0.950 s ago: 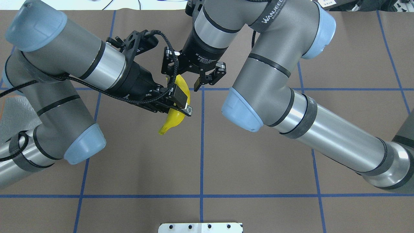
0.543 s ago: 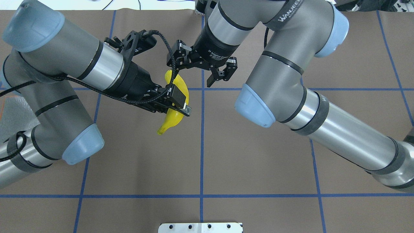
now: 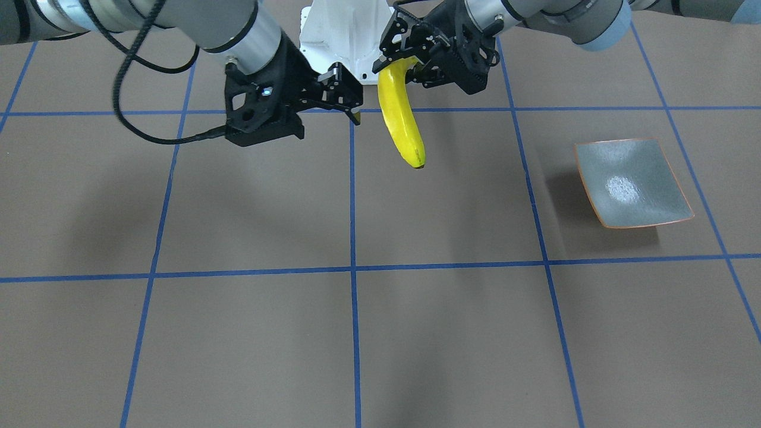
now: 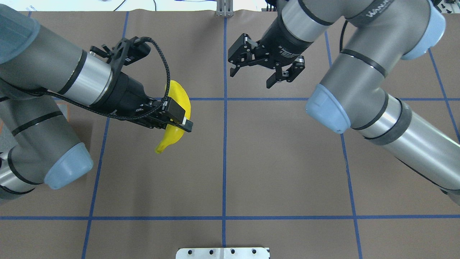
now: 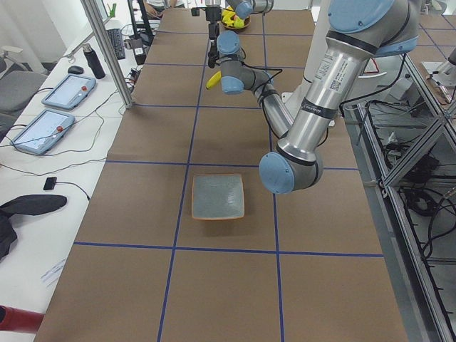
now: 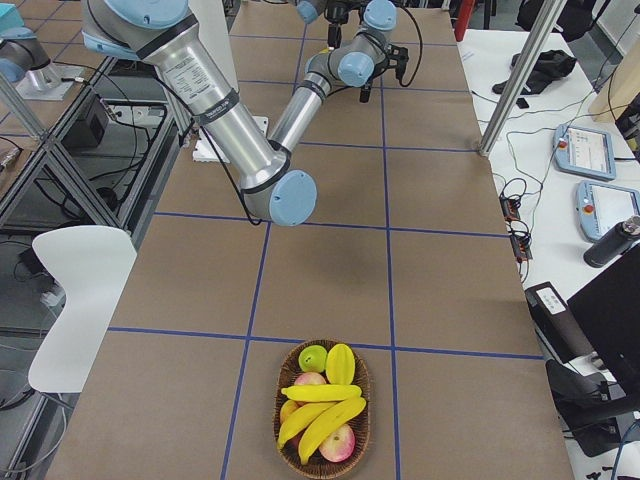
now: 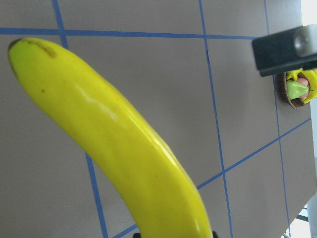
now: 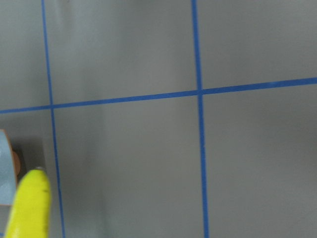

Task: Transfer all bananas from basket to plate

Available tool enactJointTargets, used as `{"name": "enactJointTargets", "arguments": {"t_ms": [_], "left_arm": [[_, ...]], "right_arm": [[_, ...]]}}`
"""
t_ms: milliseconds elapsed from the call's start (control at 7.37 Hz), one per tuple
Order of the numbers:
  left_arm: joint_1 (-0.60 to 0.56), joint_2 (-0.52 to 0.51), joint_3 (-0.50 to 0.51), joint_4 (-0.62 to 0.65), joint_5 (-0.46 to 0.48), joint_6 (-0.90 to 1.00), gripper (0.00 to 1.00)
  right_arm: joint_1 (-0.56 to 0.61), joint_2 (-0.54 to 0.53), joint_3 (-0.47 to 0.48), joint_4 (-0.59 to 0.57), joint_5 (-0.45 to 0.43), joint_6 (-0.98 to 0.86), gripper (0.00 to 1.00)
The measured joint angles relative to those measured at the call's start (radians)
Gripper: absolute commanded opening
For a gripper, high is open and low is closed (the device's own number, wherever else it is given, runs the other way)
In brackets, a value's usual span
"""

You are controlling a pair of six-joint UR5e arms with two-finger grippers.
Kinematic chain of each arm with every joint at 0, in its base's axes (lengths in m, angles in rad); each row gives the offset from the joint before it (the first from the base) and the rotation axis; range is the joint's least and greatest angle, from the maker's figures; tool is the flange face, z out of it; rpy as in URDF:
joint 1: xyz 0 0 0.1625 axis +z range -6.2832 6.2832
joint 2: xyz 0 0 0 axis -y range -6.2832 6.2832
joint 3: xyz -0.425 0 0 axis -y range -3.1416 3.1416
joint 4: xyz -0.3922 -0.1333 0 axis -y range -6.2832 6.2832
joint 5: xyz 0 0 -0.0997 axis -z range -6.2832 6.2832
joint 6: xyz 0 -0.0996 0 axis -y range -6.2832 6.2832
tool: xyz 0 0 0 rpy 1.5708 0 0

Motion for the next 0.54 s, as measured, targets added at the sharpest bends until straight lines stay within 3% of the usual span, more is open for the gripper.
{"name": "enactJointTargets", "arguments": {"t_ms": [543], "left_arm": [[-0.169, 0.243, -0.004, 0.007, 0.014, 0.021, 0.00]], "right_arm": [[0.090, -0.195, 0.067, 0.000, -0.017, -0.014, 1.00]]}}
